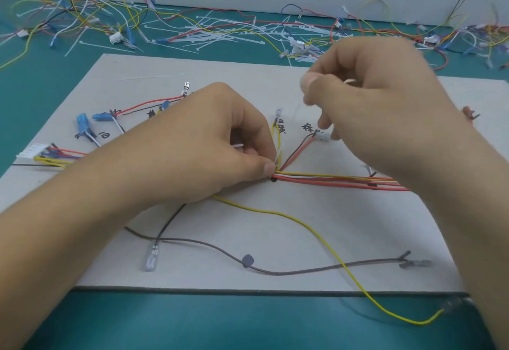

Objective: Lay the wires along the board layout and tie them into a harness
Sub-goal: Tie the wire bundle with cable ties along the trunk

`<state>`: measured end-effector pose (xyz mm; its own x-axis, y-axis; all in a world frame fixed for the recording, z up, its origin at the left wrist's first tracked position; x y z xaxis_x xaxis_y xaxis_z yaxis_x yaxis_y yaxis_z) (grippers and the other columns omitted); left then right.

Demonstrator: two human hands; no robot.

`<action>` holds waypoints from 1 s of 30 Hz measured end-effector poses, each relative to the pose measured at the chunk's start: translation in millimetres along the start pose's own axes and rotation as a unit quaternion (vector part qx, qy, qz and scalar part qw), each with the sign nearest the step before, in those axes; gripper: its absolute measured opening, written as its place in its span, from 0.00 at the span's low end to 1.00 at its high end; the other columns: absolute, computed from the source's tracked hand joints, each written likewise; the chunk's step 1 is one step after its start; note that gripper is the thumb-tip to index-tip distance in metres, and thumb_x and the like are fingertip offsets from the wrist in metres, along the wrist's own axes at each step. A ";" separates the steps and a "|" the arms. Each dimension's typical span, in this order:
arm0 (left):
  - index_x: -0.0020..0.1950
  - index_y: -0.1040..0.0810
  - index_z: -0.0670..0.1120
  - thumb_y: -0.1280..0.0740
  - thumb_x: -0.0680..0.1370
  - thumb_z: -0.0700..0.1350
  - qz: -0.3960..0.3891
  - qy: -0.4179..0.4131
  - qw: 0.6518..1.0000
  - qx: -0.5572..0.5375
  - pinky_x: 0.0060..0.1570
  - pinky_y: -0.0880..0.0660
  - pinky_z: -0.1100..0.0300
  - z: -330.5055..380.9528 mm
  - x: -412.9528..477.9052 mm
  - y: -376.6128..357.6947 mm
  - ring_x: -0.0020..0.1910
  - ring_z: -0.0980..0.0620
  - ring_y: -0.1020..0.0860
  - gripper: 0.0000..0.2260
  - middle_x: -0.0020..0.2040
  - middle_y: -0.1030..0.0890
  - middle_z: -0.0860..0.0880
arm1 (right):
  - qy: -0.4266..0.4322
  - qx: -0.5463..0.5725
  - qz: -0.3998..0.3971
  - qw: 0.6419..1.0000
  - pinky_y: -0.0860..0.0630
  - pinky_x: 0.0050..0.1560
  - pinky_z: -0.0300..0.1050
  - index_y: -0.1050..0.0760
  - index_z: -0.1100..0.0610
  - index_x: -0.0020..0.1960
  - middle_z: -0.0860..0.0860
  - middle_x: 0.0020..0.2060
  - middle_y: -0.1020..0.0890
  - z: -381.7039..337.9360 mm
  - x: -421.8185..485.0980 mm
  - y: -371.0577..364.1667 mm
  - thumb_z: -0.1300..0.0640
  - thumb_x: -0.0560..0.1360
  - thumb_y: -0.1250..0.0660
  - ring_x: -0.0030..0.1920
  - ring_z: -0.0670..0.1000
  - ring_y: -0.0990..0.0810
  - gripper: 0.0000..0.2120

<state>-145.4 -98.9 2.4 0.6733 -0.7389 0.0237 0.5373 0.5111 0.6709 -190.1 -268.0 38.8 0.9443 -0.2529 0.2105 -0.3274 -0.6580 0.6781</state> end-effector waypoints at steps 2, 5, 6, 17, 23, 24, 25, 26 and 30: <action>0.40 0.14 0.56 0.27 0.67 0.53 0.001 0.006 1.000 -0.006 0.28 0.27 0.63 -1.2 0.8 -0.6 0.26 0.56 0.23 0.05 0.28 0.20 0.56 | -0.049 0.051 -0.094 0.993 0.19 0.37 0.53 0.18 0.57 0.42 0.52 0.36 0.14 7.2 -2.5 -9.2 0.48 0.76 0.29 0.33 0.51 0.17 0.12; 0.40 0.14 0.56 0.27 0.67 0.53 -0.004 0.008 1.000 -0.015 0.28 0.26 0.64 -2.5 1.6 -1.4 0.26 0.58 0.24 0.04 0.28 0.20 0.57 | -0.063 0.101 -0.178 0.977 0.22 0.32 0.46 0.18 0.61 0.42 0.55 0.32 0.15 9.4 -6.5 -14.8 0.56 0.75 0.26 0.29 0.50 0.19 0.09; 0.41 0.15 0.56 0.27 0.67 0.53 -0.006 0.010 1.000 -0.015 0.29 0.26 0.63 -2.9 1.9 -1.8 0.26 0.58 0.24 0.05 0.28 0.20 0.57 | -0.059 0.120 -0.189 0.973 0.23 0.31 0.44 0.18 0.63 0.42 0.56 0.32 0.16 8.4 -7.8 -16.1 0.59 0.75 0.26 0.28 0.50 0.19 0.07; 0.40 0.14 0.55 0.27 0.67 0.53 -0.006 0.012 1.000 -0.003 0.27 0.26 0.61 -0.4 2.0 0.5 0.26 0.57 0.25 0.05 0.28 0.20 0.53 | 0.026 0.041 -0.103 0.994 0.32 0.28 0.42 0.21 0.58 0.35 0.59 0.30 0.20 -1.4 -9.1 -23.0 0.61 0.71 0.30 0.26 0.47 0.29 0.06; 0.40 0.14 0.55 0.27 0.67 0.53 0.000 0.011 1.000 0.016 0.26 0.28 0.66 2.8 0.4 1.5 0.25 0.58 0.26 0.05 0.29 0.19 0.53 | 0.054 -0.001 -0.058 0.997 0.33 0.27 0.40 0.22 0.59 0.34 0.57 0.29 0.20 -4.9 -9.6 -19.3 0.61 0.71 0.30 0.27 0.50 0.28 0.07; 0.40 0.14 0.55 0.27 0.67 0.53 0.001 0.013 1.000 0.018 0.26 0.28 0.66 2.8 0.2 1.5 0.25 0.58 0.26 0.05 0.29 0.19 0.53 | 0.057 -0.002 -0.051 0.997 0.32 0.28 0.42 0.22 0.59 0.34 0.57 0.29 0.20 -5.1 -10.0 -19.2 0.61 0.71 0.30 0.29 0.53 0.26 0.07; 0.40 0.14 0.55 0.27 0.67 0.54 0.002 0.014 1.000 0.021 0.26 0.28 0.67 2.9 0.1 1.4 0.25 0.58 0.26 0.05 0.29 0.19 0.54 | 0.061 -0.001 -0.041 0.997 0.31 0.29 0.44 0.22 0.59 0.34 0.57 0.29 0.20 -5.7 -10.6 -19.1 0.61 0.71 0.30 0.30 0.54 0.25 0.07; 0.40 0.14 0.56 0.27 0.67 0.54 0.003 0.013 1.000 0.024 0.27 0.28 0.67 3.0 -0.1 1.2 0.25 0.58 0.26 0.05 0.29 0.19 0.54 | 0.067 0.000 -0.032 0.997 0.29 0.30 0.45 0.22 0.59 0.34 0.56 0.28 0.20 -6.9 -11.3 -18.8 0.60 0.71 0.31 0.31 0.53 0.24 0.07; 0.41 0.14 0.55 0.27 0.67 0.54 0.005 0.011 1.000 0.008 0.27 0.28 0.65 2.2 -1.8 2.1 0.25 0.58 0.26 0.06 0.29 0.20 0.54 | 0.080 -0.017 -0.077 0.994 0.23 0.30 0.45 0.20 0.56 0.36 0.51 0.29 0.17 -10.6 -11.8 -14.1 0.58 0.72 0.29 0.29 0.50 0.20 0.07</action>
<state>-146.5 -97.5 5.4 0.6897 -0.7239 0.0138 0.5227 0.5110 0.6824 -196.3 -248.2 34.3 0.9773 -0.0322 0.2095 -0.1789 -0.6553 0.7339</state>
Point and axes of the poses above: each hand's wrist, its own x-axis towards the middle knuckle, its own y-axis out of the back of the hand, z = x × y, the point moved 5 cm from there along x, towards the middle knuckle
